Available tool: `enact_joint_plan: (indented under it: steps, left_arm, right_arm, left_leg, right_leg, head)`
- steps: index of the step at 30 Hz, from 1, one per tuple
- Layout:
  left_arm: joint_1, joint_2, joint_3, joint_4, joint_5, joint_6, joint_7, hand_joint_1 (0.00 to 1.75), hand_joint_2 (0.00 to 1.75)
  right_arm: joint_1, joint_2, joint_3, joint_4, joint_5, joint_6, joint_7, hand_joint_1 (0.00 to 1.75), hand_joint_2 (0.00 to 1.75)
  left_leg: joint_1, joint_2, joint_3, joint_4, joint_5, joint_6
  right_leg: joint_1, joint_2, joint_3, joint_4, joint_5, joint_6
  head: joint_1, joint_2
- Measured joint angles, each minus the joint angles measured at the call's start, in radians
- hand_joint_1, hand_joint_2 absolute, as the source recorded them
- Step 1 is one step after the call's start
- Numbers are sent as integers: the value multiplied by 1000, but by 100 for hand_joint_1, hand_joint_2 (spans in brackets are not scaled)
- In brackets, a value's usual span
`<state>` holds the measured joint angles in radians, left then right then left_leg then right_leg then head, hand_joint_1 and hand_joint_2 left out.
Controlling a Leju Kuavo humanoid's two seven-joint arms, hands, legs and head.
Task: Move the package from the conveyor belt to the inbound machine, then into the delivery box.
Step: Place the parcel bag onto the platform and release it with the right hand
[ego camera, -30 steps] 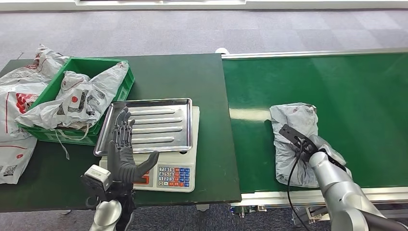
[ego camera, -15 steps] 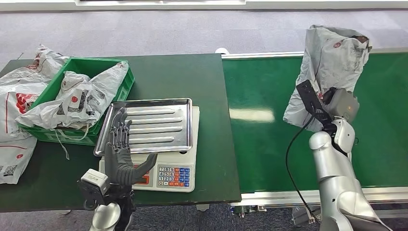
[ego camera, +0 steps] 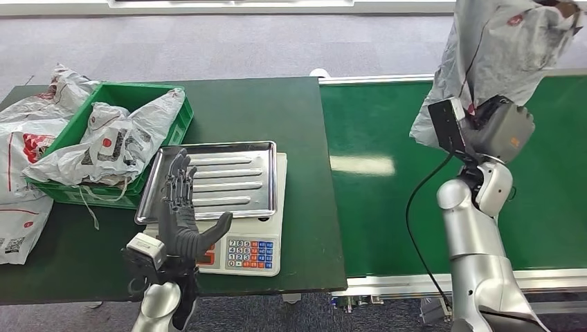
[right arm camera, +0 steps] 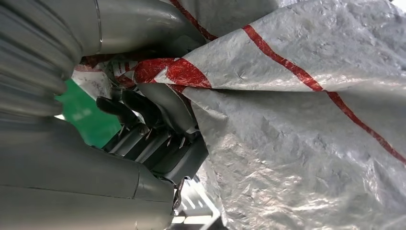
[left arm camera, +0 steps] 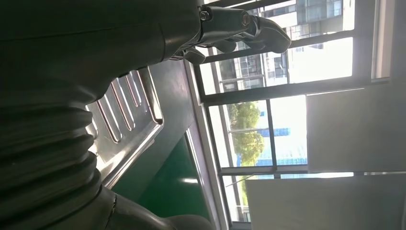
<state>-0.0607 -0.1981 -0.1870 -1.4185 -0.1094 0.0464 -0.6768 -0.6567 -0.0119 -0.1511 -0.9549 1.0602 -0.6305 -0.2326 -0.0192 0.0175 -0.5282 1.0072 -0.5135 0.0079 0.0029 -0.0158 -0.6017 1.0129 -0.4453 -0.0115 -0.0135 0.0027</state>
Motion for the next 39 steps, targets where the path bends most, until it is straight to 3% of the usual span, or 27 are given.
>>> enact_joint_plan:
  steps: [3,10,15,22,34,37,39]
  left_arm:
    - [-18,-6,-4,24,3,-6,0,0,175]
    - [-86,-21,-30,148,14,-28,-20,0,175]
    - [-113,-22,-38,208,34,-24,-21,0,175]
    - [-107,-8,-46,223,51,-12,-22,0,175]
    - [-94,9,-47,225,60,6,-22,0,175]
    - [-83,12,-46,218,68,72,-22,0,175]
    - [-71,11,-37,195,78,209,-22,0,175]
  right_arm:
    - [-15,21,25,-9,-38,55,-50,175,175]
    - [-106,154,201,45,-170,359,-251,175,175]
    - [-132,249,354,56,-219,485,-290,175,175]
    - [-144,300,478,57,-262,513,-284,175,175]
    - [-150,307,522,70,-287,499,-277,175,175]
    - [-158,309,523,87,-283,466,-254,175,175]
    - [-167,311,523,106,-272,442,-237,175,175]
  left_leg:
    - [0,2,-1,0,0,0]
    - [2,7,1,0,2,-3]
    - [4,6,1,0,2,-4]
    - [3,4,-1,0,2,-4]
    - [3,4,-1,0,2,-4]
    - [3,4,-1,0,2,-4]
    - [3,4,-1,0,2,-4]
  right_leg:
    - [0,1,0,0,1,-1]
    - [2,6,-2,1,2,-3]
    - [4,5,-2,2,2,-3]
    - [3,4,-2,2,2,-4]
    - [2,4,-2,1,2,-4]
    - [3,3,-2,1,2,-4]
    - [3,3,-2,2,2,-4]
  head:
    - [0,0]
    - [0,0]
    - [0,0]
    - [0,0]
    - [0,0]
    - [0,0]
    - [0,0]
